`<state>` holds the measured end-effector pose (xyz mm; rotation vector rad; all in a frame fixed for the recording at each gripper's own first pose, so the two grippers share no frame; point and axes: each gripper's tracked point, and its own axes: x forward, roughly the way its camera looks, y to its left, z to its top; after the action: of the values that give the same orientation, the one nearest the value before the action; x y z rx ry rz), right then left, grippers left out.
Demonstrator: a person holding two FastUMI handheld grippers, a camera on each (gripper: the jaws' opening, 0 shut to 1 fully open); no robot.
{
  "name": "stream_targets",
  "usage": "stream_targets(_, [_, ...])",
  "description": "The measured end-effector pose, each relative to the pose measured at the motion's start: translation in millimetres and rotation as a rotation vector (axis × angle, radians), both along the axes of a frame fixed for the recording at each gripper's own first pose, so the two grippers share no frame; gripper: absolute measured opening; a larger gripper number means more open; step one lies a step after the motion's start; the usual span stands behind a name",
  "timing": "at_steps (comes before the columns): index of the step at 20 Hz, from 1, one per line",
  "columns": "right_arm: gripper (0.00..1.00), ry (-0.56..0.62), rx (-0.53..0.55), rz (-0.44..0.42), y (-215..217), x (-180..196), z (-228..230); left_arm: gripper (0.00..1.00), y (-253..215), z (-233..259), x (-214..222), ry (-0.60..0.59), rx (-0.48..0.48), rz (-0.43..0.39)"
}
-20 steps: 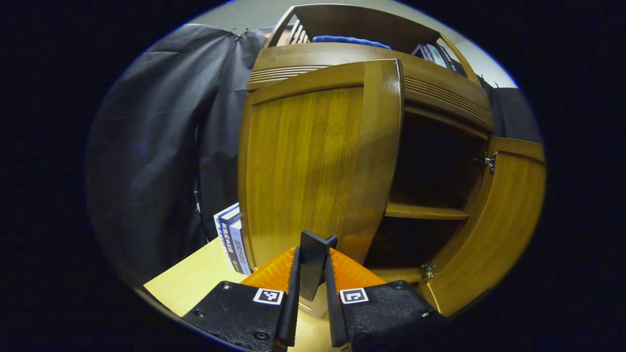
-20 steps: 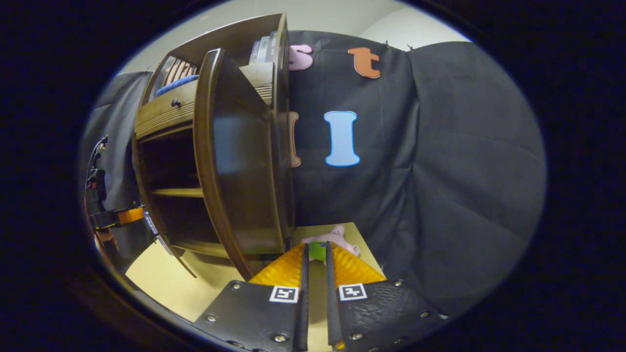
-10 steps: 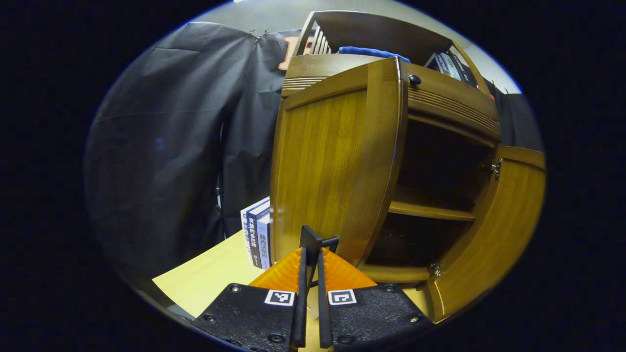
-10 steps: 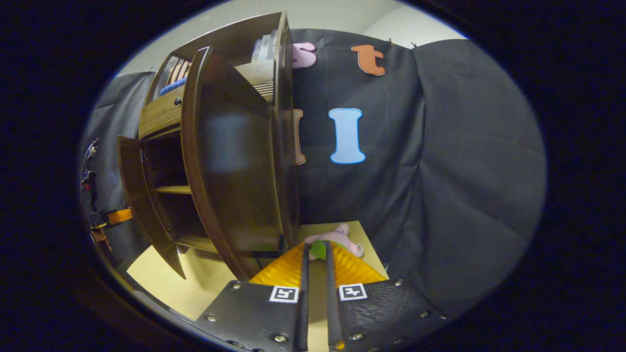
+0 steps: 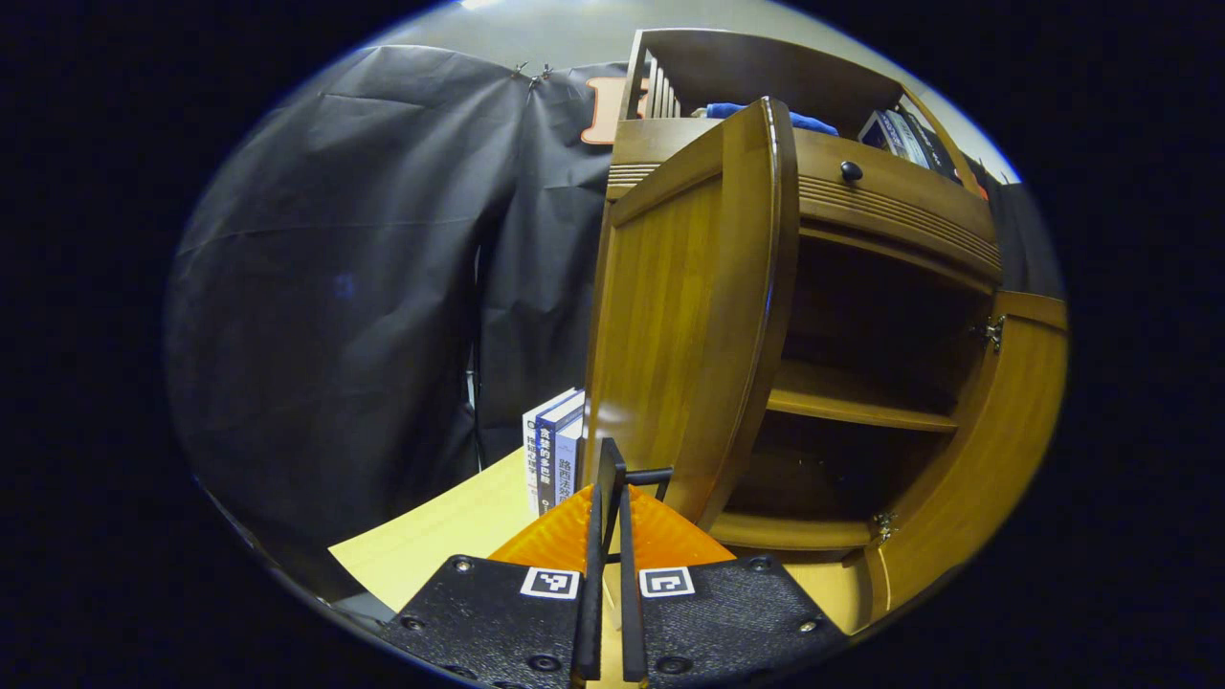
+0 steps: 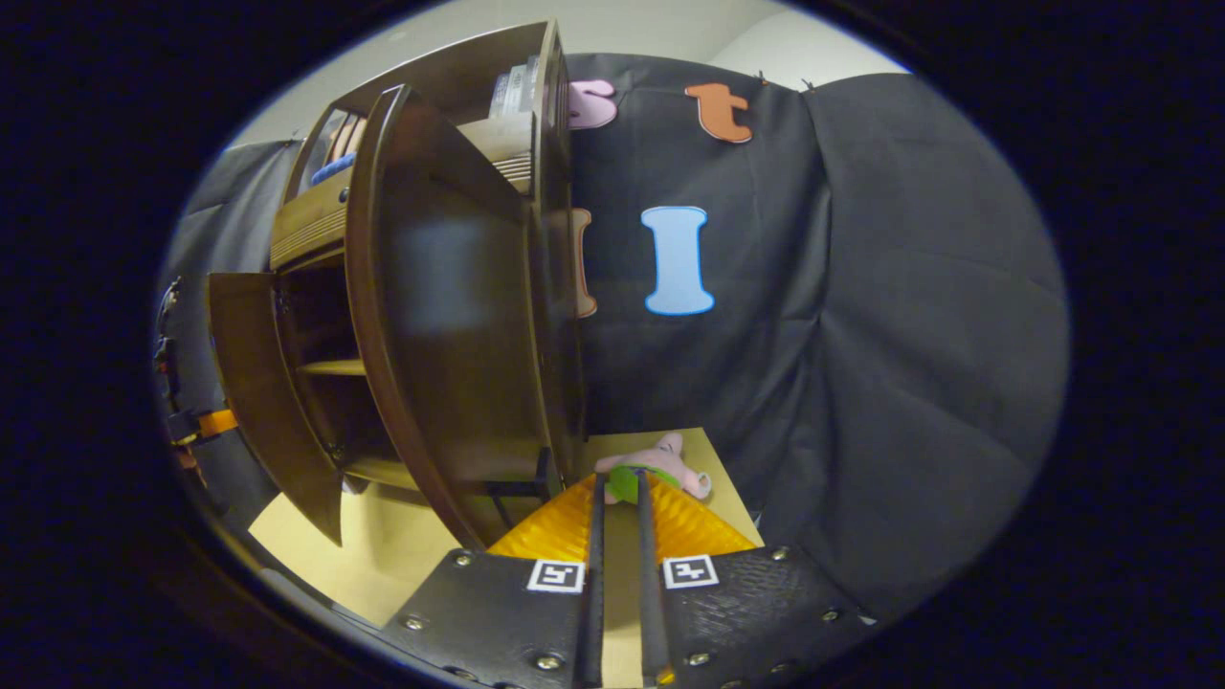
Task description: Open the right door of the double-door shoe cabinet with the right hand, and open the left door with the left hand.
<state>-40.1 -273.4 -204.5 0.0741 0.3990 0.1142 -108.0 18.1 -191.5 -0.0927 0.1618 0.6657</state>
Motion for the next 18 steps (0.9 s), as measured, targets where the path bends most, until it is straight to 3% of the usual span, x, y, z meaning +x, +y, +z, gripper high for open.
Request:
stream_targets(3, [0.16,0.004,0.004,-0.002,1.8,-0.5,-0.7,0.06,19.8,1.7,-17.0,0.006,0.011,0.047])
stream_targets(4, [0.16,0.004,0.005,0.0,2.8,-0.2,-0.8,0.09,25.3,3.5,-21.4,0.005,0.016,0.058])
stream_targets(7, [0.16,0.01,-0.005,-0.003,2.4,-0.3,-1.5,0.0,45.2,5.7,-36.8,0.015,0.042,0.093])
stream_targets(8, [0.16,0.011,-0.003,-0.007,2.3,0.2,-1.0,0.04,51.0,6.2,-42.3,0.019,0.047,0.106])
stream_targets(9, [0.16,0.013,0.004,-0.011,3.4,0.1,-1.3,0.0,57.2,6.5,-48.0,0.018,0.048,0.116])
stream_targets(16, [0.16,0.02,0.023,-0.045,3.5,0.0,-0.9,0.0,97.2,10.5,-84.1,0.029,0.068,0.201])
stream_targets(18, [0.16,0.024,0.022,-0.051,3.7,0.2,-2.0,0.0,98.4,12.6,-86.1,0.023,0.068,0.185])
